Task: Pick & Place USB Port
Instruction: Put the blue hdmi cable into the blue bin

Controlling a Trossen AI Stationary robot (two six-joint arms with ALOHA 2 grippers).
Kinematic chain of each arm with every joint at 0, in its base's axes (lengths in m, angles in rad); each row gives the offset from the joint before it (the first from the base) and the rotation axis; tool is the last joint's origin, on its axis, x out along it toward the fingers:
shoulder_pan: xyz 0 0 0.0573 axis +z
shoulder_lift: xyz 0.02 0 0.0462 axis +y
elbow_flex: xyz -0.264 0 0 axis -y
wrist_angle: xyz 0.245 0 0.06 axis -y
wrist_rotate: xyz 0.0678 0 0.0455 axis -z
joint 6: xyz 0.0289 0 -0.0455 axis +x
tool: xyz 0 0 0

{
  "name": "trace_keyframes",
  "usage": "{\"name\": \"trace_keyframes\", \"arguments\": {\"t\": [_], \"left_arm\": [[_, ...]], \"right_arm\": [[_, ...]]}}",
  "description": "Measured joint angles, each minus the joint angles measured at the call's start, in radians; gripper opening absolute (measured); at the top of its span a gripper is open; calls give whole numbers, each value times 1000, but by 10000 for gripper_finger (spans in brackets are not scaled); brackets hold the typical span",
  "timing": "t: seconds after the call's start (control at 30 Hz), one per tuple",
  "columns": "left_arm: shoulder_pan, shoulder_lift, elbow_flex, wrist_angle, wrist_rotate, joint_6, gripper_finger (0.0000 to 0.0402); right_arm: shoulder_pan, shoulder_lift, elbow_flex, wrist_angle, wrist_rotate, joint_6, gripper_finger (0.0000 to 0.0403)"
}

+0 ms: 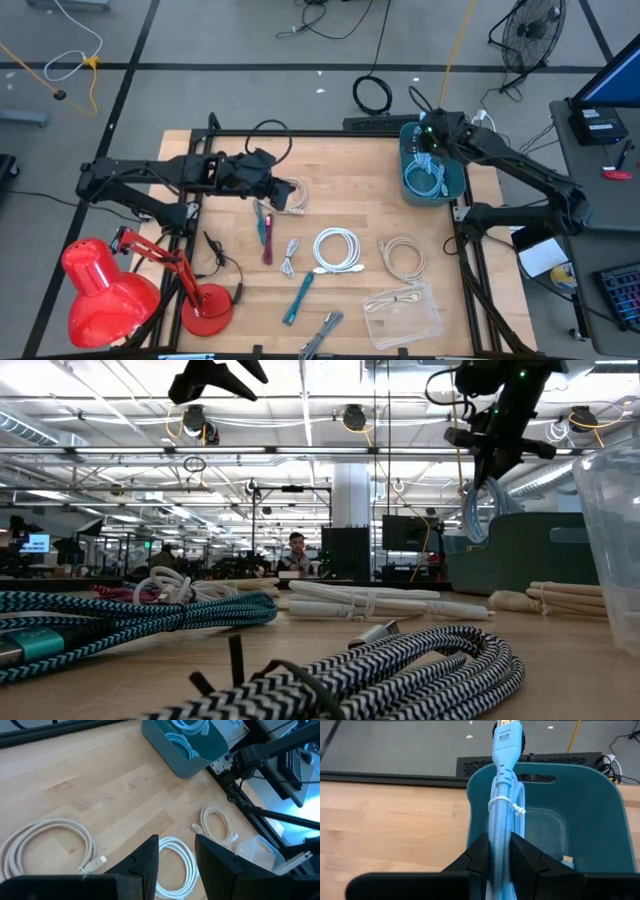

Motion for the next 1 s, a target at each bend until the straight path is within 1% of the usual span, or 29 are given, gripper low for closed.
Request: {"name": "trace_keyframes", "arguments": {"t": [0.13,0.27,0.37,0.47,0.6,0.7,0.87,1.0], "left_arm": [[-9,0,0,-7,0,-3,129],[-8,0,0,-8,-1,-3,129],[-8,0,0,-8,-1,-3,129],[-8,0,0,-9,-4,-3,129],[-8,0,0,-9,-9,-2,129],[-1,0,0,-8,-10,3,129],[17,0,0,-7,-11,7,129],[30,0,0,9,-10,16,129]], "right_arm": [[-15,6,0,25,-43,-15,47],[-17,-2,0,4,-47,-23,47],[-17,-26,0,-60,-47,-38,47],[-17,-59,0,-184,-13,-34,47],[-17,-141,-1,-367,84,3,44],[-18,-233,-1,-443,116,38,38],[-18,-394,12,-496,117,96,37],[-18,-479,49,-457,125,17,37]]}}
